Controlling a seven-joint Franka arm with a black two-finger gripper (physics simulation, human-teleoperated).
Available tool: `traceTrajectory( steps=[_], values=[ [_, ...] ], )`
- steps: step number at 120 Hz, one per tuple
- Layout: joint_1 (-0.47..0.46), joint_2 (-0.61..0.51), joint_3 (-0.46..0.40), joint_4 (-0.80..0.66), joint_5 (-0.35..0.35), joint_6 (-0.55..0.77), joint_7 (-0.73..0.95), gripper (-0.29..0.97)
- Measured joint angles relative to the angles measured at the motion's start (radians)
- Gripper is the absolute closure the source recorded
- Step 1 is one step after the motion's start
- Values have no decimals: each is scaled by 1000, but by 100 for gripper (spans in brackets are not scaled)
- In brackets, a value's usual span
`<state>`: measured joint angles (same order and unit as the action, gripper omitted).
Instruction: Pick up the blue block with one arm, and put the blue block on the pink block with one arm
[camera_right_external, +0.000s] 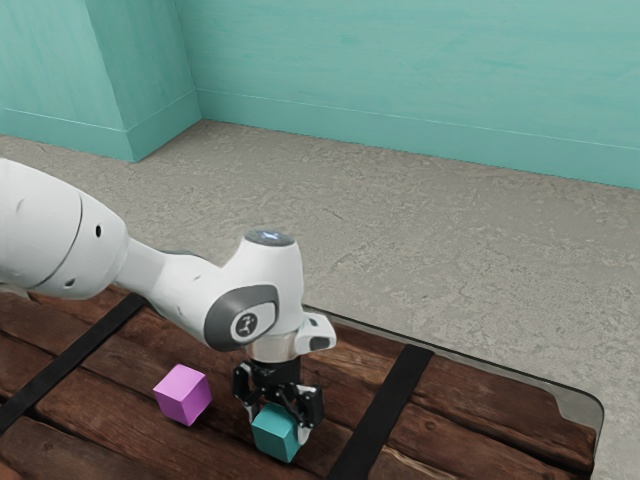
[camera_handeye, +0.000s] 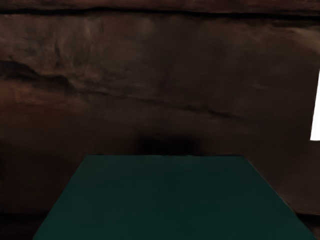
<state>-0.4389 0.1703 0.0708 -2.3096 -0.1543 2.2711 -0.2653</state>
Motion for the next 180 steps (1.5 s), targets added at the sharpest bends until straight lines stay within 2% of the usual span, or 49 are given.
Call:
traceTrajectory(
  steps=[27, 64, 94, 128, 173, 180],
  values=[
    [2, 60, -2, 46, -1, 18, -17, 0],
    [2, 53, -2, 44, 1, 26, -32, 0],
    [0, 27, -2, 29, 5, 82, -37, 0],
    [-13, -44, -2, -66, 13, 161, -42, 0],
    [-29, -97, 0, -134, 22, 190, -49, 0],
    [-29, -97, 0, -135, 24, 191, -52, 3]
  ],
)
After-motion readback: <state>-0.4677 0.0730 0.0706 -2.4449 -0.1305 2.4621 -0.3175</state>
